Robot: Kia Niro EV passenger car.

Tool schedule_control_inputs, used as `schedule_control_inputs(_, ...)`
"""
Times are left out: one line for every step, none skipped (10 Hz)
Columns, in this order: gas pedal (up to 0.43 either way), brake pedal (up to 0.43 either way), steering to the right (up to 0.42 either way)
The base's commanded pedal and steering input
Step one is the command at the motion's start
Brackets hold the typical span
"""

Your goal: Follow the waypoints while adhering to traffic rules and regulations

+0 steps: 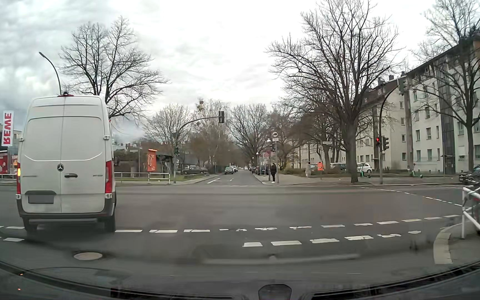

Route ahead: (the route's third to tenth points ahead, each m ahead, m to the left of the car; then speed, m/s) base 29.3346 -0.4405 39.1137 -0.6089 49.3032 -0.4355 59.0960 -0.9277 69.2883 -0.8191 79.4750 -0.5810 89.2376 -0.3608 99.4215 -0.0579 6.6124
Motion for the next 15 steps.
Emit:
schedule_control_inputs(0.169,0.018,-0.01)
schedule_control_inputs(0.169,0.012,-0.01)
schedule_control_inputs(0.169,0.012,-0.009)
schedule_control_inputs(0.169,0.018,-0.009)
schedule_control_inputs(0.138,0.012,-0.009)
schedule_control_inputs(0.087,0.012,-0.009)
schedule_control_inputs(0.087,0.012,-0.009)
schedule_control_inputs(0.098,0.018,-0.007)
schedule_control_inputs(0.098,0.012,-0.006)
schedule_control_inputs(0.098,0.012,-0.006)
schedule_control_inputs(0.098,0.012,-0.006)
schedule_control_inputs(0.098,0.018,-0.006)
schedule_control_inputs(0.098,0.012,-0.005)
schedule_control_inputs(0.087,0.012,-0.005)
schedule_control_inputs(0.087,0.012,-0.005)
